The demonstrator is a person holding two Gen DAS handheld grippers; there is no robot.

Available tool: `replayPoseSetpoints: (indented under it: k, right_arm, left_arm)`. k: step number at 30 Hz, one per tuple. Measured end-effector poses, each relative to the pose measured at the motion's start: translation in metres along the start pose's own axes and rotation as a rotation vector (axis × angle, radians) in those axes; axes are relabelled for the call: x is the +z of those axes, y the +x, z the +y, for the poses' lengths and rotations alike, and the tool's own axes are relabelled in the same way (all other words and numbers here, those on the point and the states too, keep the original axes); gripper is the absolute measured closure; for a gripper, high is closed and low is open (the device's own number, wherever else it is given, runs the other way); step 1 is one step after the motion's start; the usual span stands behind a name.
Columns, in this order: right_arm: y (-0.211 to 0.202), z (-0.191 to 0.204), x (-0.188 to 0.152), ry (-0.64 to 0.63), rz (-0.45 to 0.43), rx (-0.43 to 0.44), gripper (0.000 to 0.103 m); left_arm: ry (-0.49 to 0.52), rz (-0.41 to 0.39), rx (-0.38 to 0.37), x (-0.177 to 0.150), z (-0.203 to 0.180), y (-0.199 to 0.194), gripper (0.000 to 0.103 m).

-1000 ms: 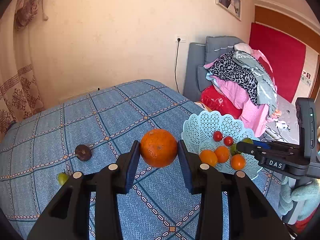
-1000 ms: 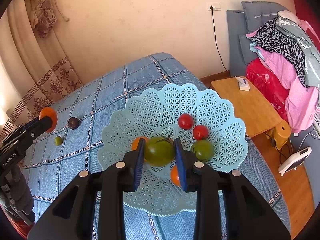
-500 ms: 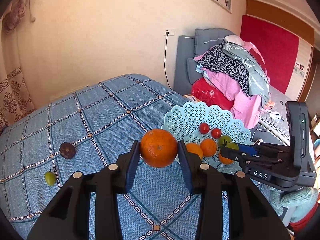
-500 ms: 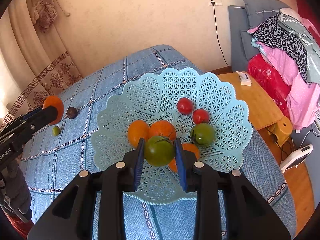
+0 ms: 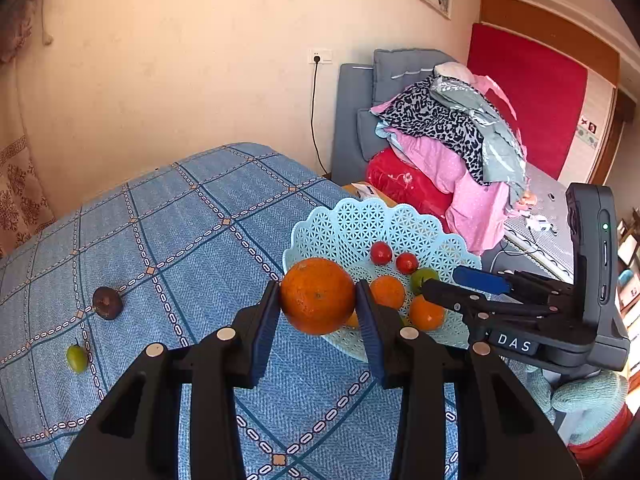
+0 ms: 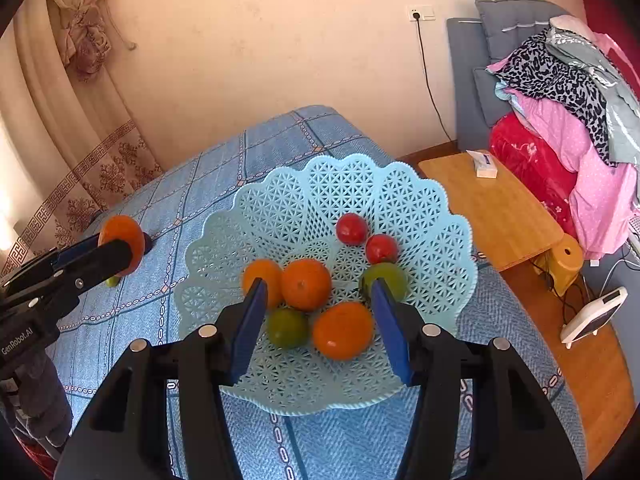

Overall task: Organize fruits
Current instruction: 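Open the right gripper to drop the green tomato into the basket, then open the left gripper to drop the orange into the basket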

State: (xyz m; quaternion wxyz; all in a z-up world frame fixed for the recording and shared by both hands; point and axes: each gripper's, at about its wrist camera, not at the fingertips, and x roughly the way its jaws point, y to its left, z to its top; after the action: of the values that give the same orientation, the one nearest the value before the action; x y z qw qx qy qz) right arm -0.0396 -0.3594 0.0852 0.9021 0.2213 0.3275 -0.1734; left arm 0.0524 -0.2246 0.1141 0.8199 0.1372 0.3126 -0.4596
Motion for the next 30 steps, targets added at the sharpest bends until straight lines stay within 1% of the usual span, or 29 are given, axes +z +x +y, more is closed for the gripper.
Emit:
replayPoseSetpoints:
  k: [5, 12, 15, 17, 18, 19, 20, 21, 23, 28, 30]
  right_arm:
    - [-0.005, -0.012, 0.004, 0.037, -0.032, -0.014, 0.048]
    - [-0.007, -0.021, 0.004, 0.044, -0.058, -0.027, 0.047]
    - [-0.008, -0.024, 0.005, 0.049, -0.063, -0.027, 0.048]
    - [-0.008, -0.027, 0.005, 0.054, -0.065, -0.025, 0.047]
    - [-0.008, -0.028, 0.005, 0.058, -0.066, -0.022, 0.048]
    - [-0.008, -0.029, 0.005, 0.062, -0.065, -0.020, 0.048]
    - [-0.008, -0.030, 0.004, 0.067, -0.064, -0.017, 0.047]
    - [-0.008, -0.031, 0.004, 0.071, -0.063, -0.015, 0.048]
    - [-0.009, -0.032, 0.003, 0.076, -0.064, -0.015, 0.047]
    - [-0.012, -0.029, 0.004, 0.075, -0.074, -0.007, 0.048]
    - [-0.014, -0.026, 0.004, 0.069, -0.077, -0.003, 0.048]
  left_arm:
    - [0.012, 0.019, -0.016, 0.001, -0.013, 0.011, 0.064]
    - [0.029, 0.060, -0.059, -0.001, -0.030, 0.031, 0.064]
    - [0.026, 0.084, -0.081, -0.002, -0.034, 0.038, 0.064]
    - [0.019, 0.094, -0.079, -0.003, -0.034, 0.041, 0.063]
    - [0.013, 0.097, -0.079, -0.003, -0.033, 0.043, 0.062]
    - [0.004, 0.094, -0.080, -0.002, -0.031, 0.042, 0.046]
    - [-0.002, 0.077, -0.071, -0.002, -0.029, 0.039, 0.035]
    - [-0.001, 0.061, -0.067, -0.001, -0.029, 0.036, 0.035]
    - [0.000, 0.048, -0.076, 0.001, -0.027, 0.030, 0.035]
    - [-0.008, 0.012, -0.070, 0.006, -0.022, 0.015, 0.035]
    - [-0.014, 0.001, -0.056, 0.007, -0.019, 0.011, 0.029]
